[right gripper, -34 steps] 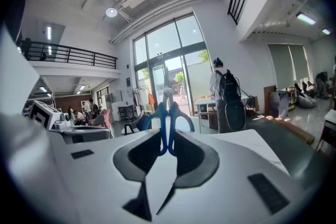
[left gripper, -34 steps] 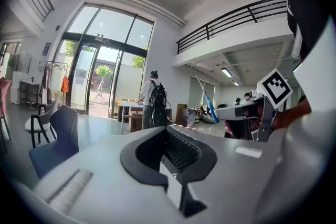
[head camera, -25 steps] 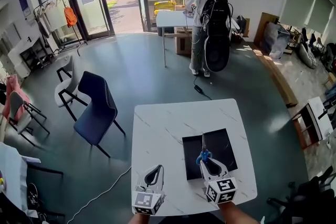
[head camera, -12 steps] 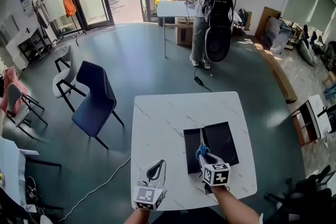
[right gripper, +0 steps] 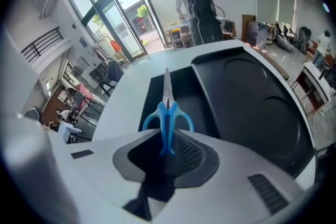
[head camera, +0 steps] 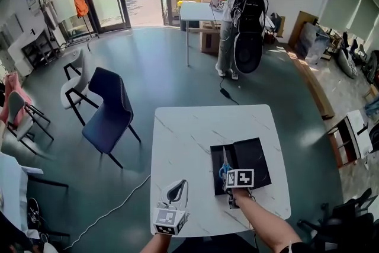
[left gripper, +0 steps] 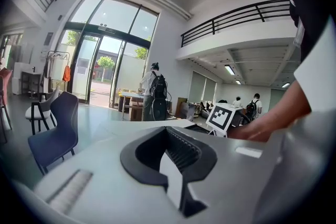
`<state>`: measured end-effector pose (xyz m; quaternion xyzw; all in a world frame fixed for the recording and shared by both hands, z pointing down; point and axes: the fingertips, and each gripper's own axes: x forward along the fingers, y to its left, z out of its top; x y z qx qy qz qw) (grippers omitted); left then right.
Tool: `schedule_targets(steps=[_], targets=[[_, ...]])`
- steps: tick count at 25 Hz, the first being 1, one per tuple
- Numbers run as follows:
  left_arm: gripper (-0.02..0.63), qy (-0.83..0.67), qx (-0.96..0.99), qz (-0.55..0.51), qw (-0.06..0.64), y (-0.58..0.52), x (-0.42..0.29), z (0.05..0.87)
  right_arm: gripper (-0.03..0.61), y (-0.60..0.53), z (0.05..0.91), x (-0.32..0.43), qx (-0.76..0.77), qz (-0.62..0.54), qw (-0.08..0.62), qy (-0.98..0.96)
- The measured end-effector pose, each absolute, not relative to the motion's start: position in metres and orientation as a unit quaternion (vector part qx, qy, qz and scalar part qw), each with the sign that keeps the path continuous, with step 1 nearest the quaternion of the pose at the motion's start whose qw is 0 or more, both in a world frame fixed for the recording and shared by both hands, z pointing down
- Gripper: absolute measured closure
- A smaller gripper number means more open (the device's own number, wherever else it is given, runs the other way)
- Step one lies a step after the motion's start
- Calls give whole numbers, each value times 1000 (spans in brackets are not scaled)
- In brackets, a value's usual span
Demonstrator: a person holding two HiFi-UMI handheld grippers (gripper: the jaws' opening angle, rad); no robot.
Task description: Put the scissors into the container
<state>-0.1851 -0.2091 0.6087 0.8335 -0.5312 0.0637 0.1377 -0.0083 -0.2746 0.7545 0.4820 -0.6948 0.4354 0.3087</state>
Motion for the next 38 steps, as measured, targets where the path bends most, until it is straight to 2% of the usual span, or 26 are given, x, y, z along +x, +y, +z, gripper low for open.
schedule_targets(steps=[7, 16, 23, 26, 32, 38], targets=[[604, -532, 834, 58, 132, -209, -184, 604, 499, -279, 784, -8, 472, 489, 342, -649], [604, -534, 833, 56, 134, -206, -184, 604, 499, -277, 806, -10, 459, 475, 408, -630], [604, -532, 833, 50, 139, -206, -183, 604, 481, -277, 812, -15, 457, 476, 420, -623], [604, -533, 834, 54, 133, -206, -182, 604, 443, -277, 806, -17, 457, 475, 413, -629], [604, -529, 836, 54, 133, -205, -175, 602, 443, -290, 751, -30, 479, 432, 350, -679], [604, -522, 842, 60, 125, -210, -165, 596, 496, -294, 653, -46, 496, 298, 275, -768]])
